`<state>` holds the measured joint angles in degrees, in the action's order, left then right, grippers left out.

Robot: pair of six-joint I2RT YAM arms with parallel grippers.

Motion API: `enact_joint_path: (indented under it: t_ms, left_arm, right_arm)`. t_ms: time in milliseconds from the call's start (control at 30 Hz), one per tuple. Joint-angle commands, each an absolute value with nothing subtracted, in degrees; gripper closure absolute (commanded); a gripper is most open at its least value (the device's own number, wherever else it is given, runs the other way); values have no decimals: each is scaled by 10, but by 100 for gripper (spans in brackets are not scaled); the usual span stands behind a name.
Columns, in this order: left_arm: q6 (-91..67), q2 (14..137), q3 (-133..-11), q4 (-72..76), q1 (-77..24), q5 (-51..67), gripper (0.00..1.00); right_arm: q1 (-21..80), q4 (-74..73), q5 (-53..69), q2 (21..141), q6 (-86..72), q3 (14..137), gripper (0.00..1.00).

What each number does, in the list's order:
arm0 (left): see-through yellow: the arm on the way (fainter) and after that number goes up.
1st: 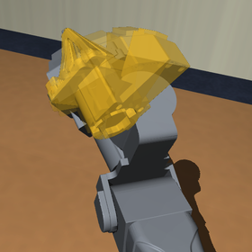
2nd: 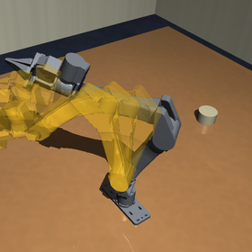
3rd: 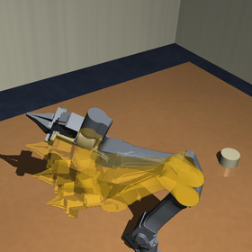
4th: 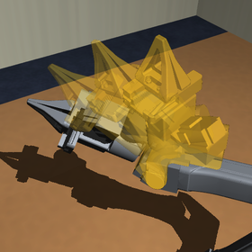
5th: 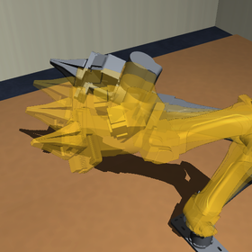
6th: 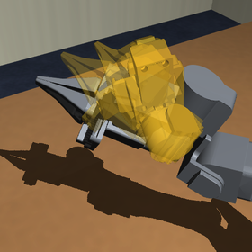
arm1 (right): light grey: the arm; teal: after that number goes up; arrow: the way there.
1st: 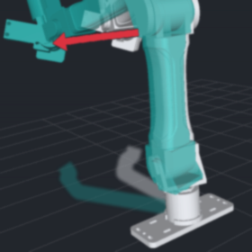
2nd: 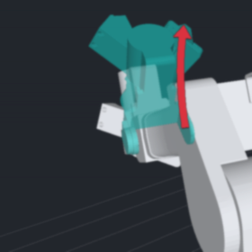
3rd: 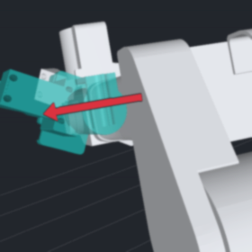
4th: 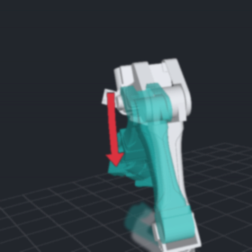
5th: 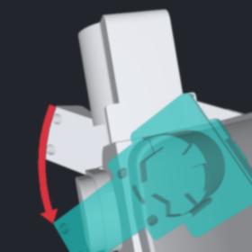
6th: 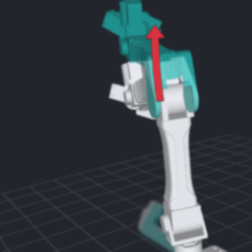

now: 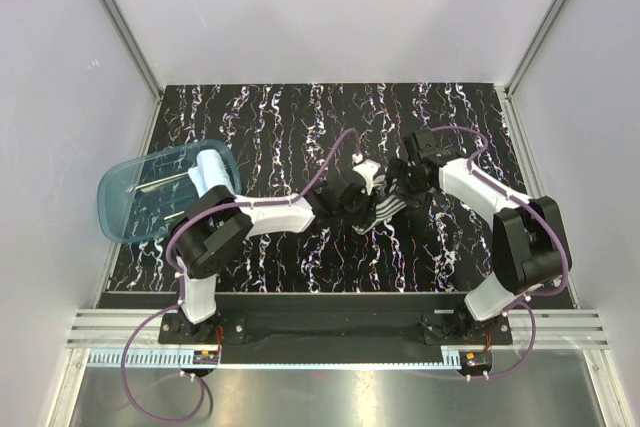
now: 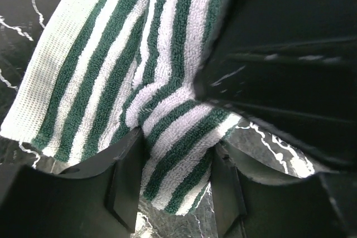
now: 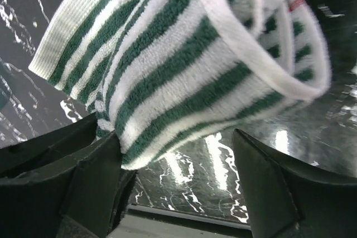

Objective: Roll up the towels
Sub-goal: Roll the towel

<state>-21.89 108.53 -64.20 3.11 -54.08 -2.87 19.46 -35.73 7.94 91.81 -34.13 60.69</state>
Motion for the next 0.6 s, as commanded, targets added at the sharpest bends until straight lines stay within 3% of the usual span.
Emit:
enact_joint_path:
  t_ms: [0, 233, 567]
  left_arm:
    - [-258, 1137, -617, -62, -498, 66, 54]
    - [-285, 1124, -607, -90, -450, 160, 55]
    - [-351, 1166, -649, -141, -382, 328, 53]
  right_arm:
    - [207, -438, 48, 853, -323, 642, 15]
    - [192, -418, 6, 727, -361, 609, 11]
    - [192, -296, 112, 653, -396, 510, 10]
